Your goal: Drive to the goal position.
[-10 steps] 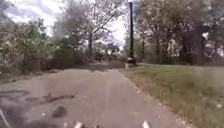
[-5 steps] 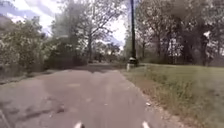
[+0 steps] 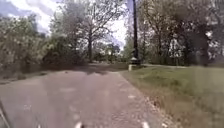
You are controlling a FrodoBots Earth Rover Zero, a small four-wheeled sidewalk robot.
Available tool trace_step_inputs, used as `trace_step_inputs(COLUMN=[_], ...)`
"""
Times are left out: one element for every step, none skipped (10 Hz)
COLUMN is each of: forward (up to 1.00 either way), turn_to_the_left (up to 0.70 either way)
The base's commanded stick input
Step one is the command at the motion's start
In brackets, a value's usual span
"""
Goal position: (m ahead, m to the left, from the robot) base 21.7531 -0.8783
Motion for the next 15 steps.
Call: trace_step_inputs(forward=[1.0, 1.0, 1.0, 1.0, 1.0, 1.0, 1.0, 1.0, 1.0, 1.0, 1.0, 1.0, 1.0, 1.0, 1.0], turn_to_the_left=[0.0, 0.0, 0.0, 0.0, 0.0, 0.0, 0.0, 0.0, 0.0, 0.0, 0.0, 0.0, 0.0, 0.0, 0.0])
